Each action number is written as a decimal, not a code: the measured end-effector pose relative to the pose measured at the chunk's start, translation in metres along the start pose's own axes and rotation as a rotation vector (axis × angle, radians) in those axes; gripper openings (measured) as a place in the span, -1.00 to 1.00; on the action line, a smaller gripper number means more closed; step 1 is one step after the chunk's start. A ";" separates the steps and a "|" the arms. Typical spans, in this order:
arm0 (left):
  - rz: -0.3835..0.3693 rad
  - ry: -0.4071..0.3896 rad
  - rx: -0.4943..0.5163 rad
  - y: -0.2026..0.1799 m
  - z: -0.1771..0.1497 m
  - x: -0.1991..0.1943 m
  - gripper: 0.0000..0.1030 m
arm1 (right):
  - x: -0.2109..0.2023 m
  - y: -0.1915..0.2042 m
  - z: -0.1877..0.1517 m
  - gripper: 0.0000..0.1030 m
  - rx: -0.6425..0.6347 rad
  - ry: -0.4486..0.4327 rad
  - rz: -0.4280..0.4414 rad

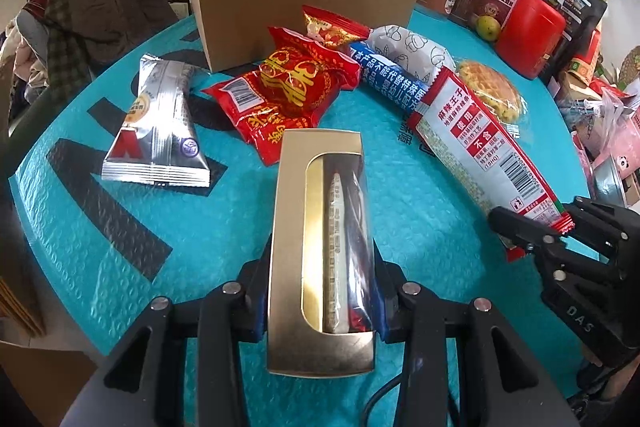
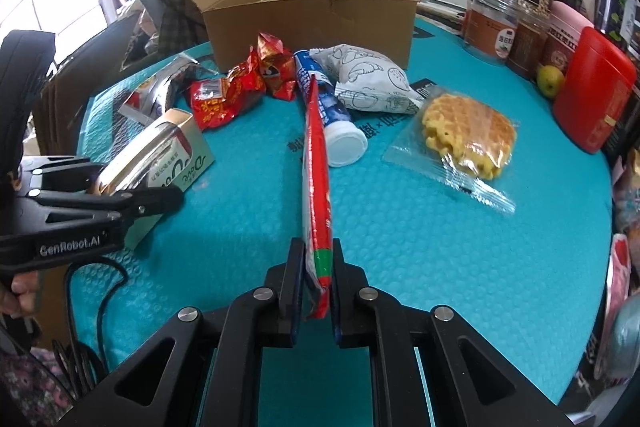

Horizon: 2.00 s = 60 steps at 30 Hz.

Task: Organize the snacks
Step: 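Lift the gold box and red-white bag and carry them toward the cardboard box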

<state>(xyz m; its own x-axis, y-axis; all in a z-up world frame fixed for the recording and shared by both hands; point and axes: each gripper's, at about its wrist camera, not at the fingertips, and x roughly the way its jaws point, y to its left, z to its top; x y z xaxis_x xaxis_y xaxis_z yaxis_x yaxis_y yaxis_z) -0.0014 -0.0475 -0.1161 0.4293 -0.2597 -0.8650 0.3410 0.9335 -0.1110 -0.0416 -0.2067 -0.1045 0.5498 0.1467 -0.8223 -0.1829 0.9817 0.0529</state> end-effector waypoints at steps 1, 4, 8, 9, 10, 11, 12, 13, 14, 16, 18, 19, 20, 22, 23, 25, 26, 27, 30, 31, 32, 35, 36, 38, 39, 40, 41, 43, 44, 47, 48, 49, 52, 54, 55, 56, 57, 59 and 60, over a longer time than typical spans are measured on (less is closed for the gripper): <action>-0.003 -0.003 -0.003 0.001 0.001 0.001 -0.26 | 0.003 0.000 0.002 -0.69 0.000 0.004 -0.002; -0.011 -0.007 -0.011 0.002 0.002 0.002 -0.26 | 0.010 0.000 0.007 -0.58 -0.001 0.004 -0.002; -0.014 -0.014 -0.017 0.002 0.002 0.002 -0.26 | 0.012 0.000 0.013 -0.58 -0.004 -0.014 0.006; -0.013 -0.014 -0.017 0.002 0.003 0.003 -0.26 | 0.013 -0.001 0.015 -0.58 -0.004 -0.016 0.006; -0.015 -0.019 -0.020 0.003 0.002 0.002 -0.26 | 0.013 -0.001 0.016 -0.58 0.000 -0.021 0.007; -0.019 -0.025 -0.023 0.005 0.001 0.002 -0.26 | 0.014 -0.002 0.017 -0.58 0.007 -0.026 0.005; -0.023 -0.031 -0.027 0.006 0.000 0.001 -0.26 | 0.015 -0.004 0.018 -0.61 0.024 -0.029 -0.001; -0.025 -0.033 -0.027 0.006 0.000 0.001 -0.26 | 0.016 -0.006 0.019 -0.68 0.041 -0.026 0.001; -0.026 -0.034 -0.029 0.006 0.000 0.001 -0.26 | 0.016 -0.007 0.019 -0.80 0.054 -0.024 0.023; -0.029 -0.037 -0.038 0.007 0.001 0.000 -0.27 | 0.016 -0.007 0.018 -0.81 0.057 -0.026 0.028; -0.030 -0.036 -0.044 0.008 0.001 0.000 -0.27 | 0.014 -0.006 0.017 -0.81 0.056 -0.028 0.018; -0.028 -0.034 -0.047 0.008 0.001 -0.001 -0.27 | 0.013 -0.007 0.016 -0.81 0.068 -0.032 0.019; -0.022 -0.034 -0.049 0.008 0.001 -0.002 -0.27 | 0.012 -0.007 0.015 -0.81 0.076 -0.034 0.025; -0.009 -0.037 -0.046 0.009 -0.002 -0.005 -0.27 | 0.010 -0.007 0.014 -0.81 0.083 -0.032 0.032; -0.008 -0.037 -0.049 0.009 -0.002 -0.006 -0.27 | 0.008 -0.007 0.012 -0.81 0.086 -0.036 0.032; -0.009 -0.042 -0.059 0.010 -0.004 -0.010 -0.27 | 0.005 -0.007 0.011 -0.81 0.091 -0.039 0.039; -0.007 -0.046 -0.060 0.010 -0.004 -0.012 -0.27 | 0.002 -0.006 0.010 -0.81 0.095 -0.044 0.045; -0.005 -0.051 -0.062 0.011 -0.006 -0.014 -0.27 | 0.000 -0.006 0.010 -0.81 0.094 -0.047 0.048; 0.003 -0.072 -0.067 0.009 -0.007 -0.022 -0.27 | -0.008 -0.004 0.008 -0.81 0.090 -0.065 0.058; 0.022 -0.086 -0.067 0.008 -0.007 -0.026 -0.27 | -0.011 -0.003 0.007 -0.81 0.086 -0.069 0.065; 0.027 -0.095 -0.068 0.007 -0.007 -0.029 -0.27 | -0.014 -0.002 0.006 -0.81 0.084 -0.075 0.072; 0.011 -0.116 -0.080 0.007 -0.007 -0.039 -0.27 | -0.023 0.001 0.002 -0.81 0.081 -0.092 0.081; 0.013 -0.124 -0.079 0.007 -0.008 -0.041 -0.27 | -0.026 0.002 0.001 -0.81 0.080 -0.097 0.086; 0.022 -0.144 -0.075 0.003 -0.008 -0.048 -0.27 | -0.033 0.005 -0.001 -0.81 0.076 -0.110 0.095; 0.018 -0.153 -0.078 0.001 -0.007 -0.051 -0.27 | -0.036 0.006 -0.002 -0.81 0.074 -0.114 0.096; 0.012 -0.164 -0.079 -0.001 -0.007 -0.055 -0.27 | -0.040 0.008 -0.002 -0.81 0.069 -0.122 0.097; 0.011 -0.172 -0.076 -0.003 -0.007 -0.057 -0.27 | -0.043 0.009 -0.002 -0.81 0.064 -0.129 0.099; 0.014 -0.188 -0.071 -0.008 -0.006 -0.063 -0.27 | -0.048 0.011 -0.001 -0.81 0.056 -0.139 0.103; 0.013 -0.196 -0.069 -0.010 -0.005 -0.065 -0.27 | -0.051 0.012 -0.001 -0.81 0.050 -0.146 0.106; 0.010 -0.223 -0.059 -0.016 -0.002 -0.074 -0.27 | -0.060 0.013 0.001 -0.81 0.031 -0.171 0.112; 0.011 -0.229 -0.055 -0.018 -0.002 -0.076 -0.27 | -0.062 0.013 0.002 -0.81 0.025 -0.179 0.112; 0.014 -0.236 -0.049 -0.020 0.000 -0.078 -0.27 | -0.064 0.013 0.004 -0.81 0.022 -0.186 0.111; 0.013 -0.253 -0.044 -0.023 0.005 -0.083 -0.27 | -0.068 0.009 0.011 -0.81 0.025 -0.201 0.122; 0.016 -0.269 -0.046 -0.024 0.010 -0.087 -0.27 | -0.069 0.007 0.017 -0.81 0.022 -0.206 0.130; 0.014 -0.279 -0.046 -0.025 0.015 -0.089 -0.27 | -0.070 0.006 0.021 -0.81 0.019 -0.208 0.128; 0.014 -0.288 -0.043 -0.026 0.018 -0.091 -0.27 | -0.071 0.005 0.026 -0.81 0.015 -0.211 0.126; 0.013 -0.294 -0.038 -0.026 0.020 -0.093 -0.27 | -0.073 0.005 0.029 -0.81 0.012 -0.214 0.125; 0.007 -0.316 -0.027 -0.028 0.029 -0.097 -0.27 | -0.076 0.004 0.035 -0.81 0.001 -0.223 0.126; 0.007 -0.320 -0.023 -0.028 0.031 -0.098 -0.27 | -0.078 0.004 0.040 -0.81 -0.004 -0.229 0.124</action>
<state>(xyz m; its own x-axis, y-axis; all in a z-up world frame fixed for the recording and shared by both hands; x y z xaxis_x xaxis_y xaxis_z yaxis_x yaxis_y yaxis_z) -0.0272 -0.0558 -0.0129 0.6738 -0.3145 -0.6687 0.3195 0.9399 -0.1201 -0.0528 -0.2095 -0.0181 0.6933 0.2899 -0.6598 -0.2633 0.9541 0.1425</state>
